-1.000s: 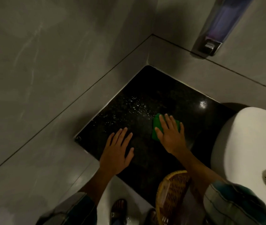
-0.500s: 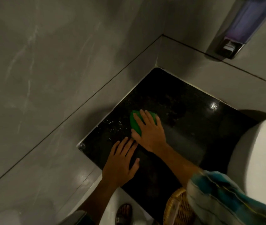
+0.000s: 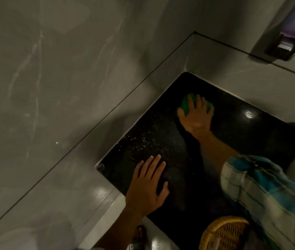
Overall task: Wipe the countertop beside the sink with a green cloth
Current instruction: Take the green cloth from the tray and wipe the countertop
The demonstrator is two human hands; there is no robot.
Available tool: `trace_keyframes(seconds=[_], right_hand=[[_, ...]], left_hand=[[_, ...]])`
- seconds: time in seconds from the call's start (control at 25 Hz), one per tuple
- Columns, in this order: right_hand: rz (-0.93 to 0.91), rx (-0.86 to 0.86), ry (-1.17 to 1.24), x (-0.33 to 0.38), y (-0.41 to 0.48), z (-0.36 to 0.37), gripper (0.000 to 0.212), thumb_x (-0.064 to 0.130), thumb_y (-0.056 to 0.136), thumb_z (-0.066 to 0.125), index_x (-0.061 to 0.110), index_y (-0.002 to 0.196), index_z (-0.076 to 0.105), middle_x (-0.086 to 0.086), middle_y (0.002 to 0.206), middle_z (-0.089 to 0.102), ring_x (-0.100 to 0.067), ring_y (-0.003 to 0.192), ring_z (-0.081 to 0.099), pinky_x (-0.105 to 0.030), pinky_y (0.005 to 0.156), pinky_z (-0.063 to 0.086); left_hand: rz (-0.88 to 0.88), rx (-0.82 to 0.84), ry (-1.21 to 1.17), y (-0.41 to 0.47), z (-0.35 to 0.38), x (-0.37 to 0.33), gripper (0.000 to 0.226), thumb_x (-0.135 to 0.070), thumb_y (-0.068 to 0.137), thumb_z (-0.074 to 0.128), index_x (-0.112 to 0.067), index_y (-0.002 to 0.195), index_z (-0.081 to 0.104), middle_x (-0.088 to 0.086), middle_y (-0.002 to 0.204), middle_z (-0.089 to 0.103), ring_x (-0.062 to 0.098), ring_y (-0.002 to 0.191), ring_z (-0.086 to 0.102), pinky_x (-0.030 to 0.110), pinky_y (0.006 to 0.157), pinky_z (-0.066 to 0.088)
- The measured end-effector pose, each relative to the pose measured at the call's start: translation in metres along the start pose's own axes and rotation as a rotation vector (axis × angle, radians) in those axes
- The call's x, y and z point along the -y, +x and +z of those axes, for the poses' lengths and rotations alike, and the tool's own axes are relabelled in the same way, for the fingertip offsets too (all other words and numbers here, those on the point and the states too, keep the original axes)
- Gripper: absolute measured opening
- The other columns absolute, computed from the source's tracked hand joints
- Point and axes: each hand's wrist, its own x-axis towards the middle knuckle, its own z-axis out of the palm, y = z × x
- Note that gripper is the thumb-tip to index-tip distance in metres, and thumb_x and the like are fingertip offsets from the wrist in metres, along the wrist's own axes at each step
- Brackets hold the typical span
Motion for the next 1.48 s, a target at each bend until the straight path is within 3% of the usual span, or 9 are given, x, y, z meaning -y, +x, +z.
trace_keyframes(seconds=[0.2, 0.28, 0.48, 0.56, 0.88, 1.04, 1.12, 1.32, 1.48], right_hand=[[-0.335, 0.071, -0.005, 0.079, -0.087, 0.015, 0.068, 0.063, 0.087, 0.027, 0.03, 0.147, 0.023, -0.006, 0.159, 0.021, -0.026, 0.147, 0.013, -0.057, 0.115, 0.005], [-0.339, 0.036, -0.042, 0.063, -0.117, 0.013, 0.068, 0.062, 0.086, 0.032, 0.032, 0.147, 0.023, -0.005, 0.159, 0.023, -0.024, 0.147, 0.014, -0.055, 0.116, 0.005], [0.376, -0.098, 0.085, -0.007, -0.162, 0.003, 0.066, 0.05, 0.089, 0.043, 0.024, 0.148, 0.026, -0.014, 0.158, 0.021, -0.032, 0.147, 0.012, -0.062, 0.116, 0.007], [0.472, -0.079, 0.162, 0.02, -0.152, 0.002, 0.066, 0.048, 0.09, 0.04, 0.023, 0.148, 0.023, -0.013, 0.16, 0.016, -0.032, 0.147, 0.008, -0.064, 0.115, 0.004], [-0.055, 0.028, 0.127, 0.194, -0.194, 0.037, 0.07, 0.054, 0.085, 0.031, 0.027, 0.149, 0.019, -0.007, 0.16, 0.017, -0.028, 0.148, 0.007, -0.058, 0.117, -0.004], [-0.225, 0.082, 0.072, 0.177, -0.244, 0.043, 0.067, 0.057, 0.085, 0.023, 0.032, 0.148, 0.02, -0.003, 0.161, 0.015, -0.024, 0.149, 0.006, -0.052, 0.116, -0.009], [-0.103, 0.031, 0.028, 0.131, -0.251, 0.04, 0.069, 0.057, 0.084, 0.025, 0.034, 0.148, 0.016, -0.002, 0.161, 0.012, -0.021, 0.149, 0.004, -0.05, 0.117, -0.007], [0.509, -0.099, 0.13, 0.052, -0.239, 0.02, 0.065, 0.05, 0.09, 0.031, 0.027, 0.149, 0.015, -0.009, 0.161, 0.013, -0.027, 0.148, 0.005, -0.06, 0.117, 0.002], [0.305, -0.103, 0.119, 0.111, -0.281, 0.04, 0.068, 0.054, 0.088, 0.03, 0.031, 0.149, 0.014, -0.007, 0.161, 0.006, -0.028, 0.148, 0.004, -0.056, 0.117, -0.002]], left_hand=[[0.005, 0.014, 0.006, 0.001, -0.007, -0.002, 0.055, -0.047, 0.091, 0.04, -0.022, 0.14, 0.039, 0.003, 0.15, 0.042, 0.018, 0.142, 0.031, 0.045, 0.118, 0.023], [0.075, -0.022, -0.045, -0.006, -0.015, 0.0, 0.048, -0.041, 0.092, 0.044, -0.019, 0.135, 0.048, 0.005, 0.147, 0.047, 0.019, 0.14, 0.035, 0.047, 0.116, 0.03], [-0.047, -0.109, -0.088, -0.072, -0.034, 0.067, 0.058, -0.044, 0.093, 0.038, -0.015, 0.143, 0.037, 0.005, 0.155, 0.031, 0.019, 0.144, 0.025, 0.035, 0.117, 0.018], [-0.093, -0.086, -0.06, -0.097, -0.039, 0.096, 0.067, -0.051, 0.094, 0.029, -0.012, 0.148, 0.023, 0.007, 0.156, 0.025, 0.022, 0.142, 0.028, 0.028, 0.116, 0.012], [0.025, -0.03, 0.015, -0.11, -0.041, 0.134, 0.073, -0.049, 0.094, 0.034, -0.013, 0.151, 0.006, 0.01, 0.154, 0.027, 0.019, 0.145, 0.024, 0.024, 0.116, 0.011], [0.117, -0.001, 0.029, -0.125, -0.037, 0.137, 0.064, -0.043, 0.098, 0.015, -0.006, 0.15, 0.007, 0.007, 0.162, 0.009, 0.009, 0.148, -0.008, 0.027, 0.116, 0.007], [0.124, 0.018, -0.002, -0.13, -0.038, 0.139, 0.063, -0.041, 0.098, 0.02, 0.0, 0.145, 0.027, 0.013, 0.155, 0.029, 0.016, 0.149, 0.009, 0.029, 0.116, 0.014], [0.182, -0.066, -0.114, -0.114, -0.052, 0.13, 0.059, -0.032, 0.093, 0.042, -0.009, 0.146, 0.029, 0.01, 0.15, 0.039, 0.019, 0.141, 0.03, 0.025, 0.116, 0.021], [0.198, -0.149, -0.14, -0.076, -0.059, 0.111, 0.05, -0.026, 0.094, 0.041, -0.009, 0.141, 0.041, 0.01, 0.15, 0.041, 0.021, 0.14, 0.033, 0.034, 0.111, 0.031]])
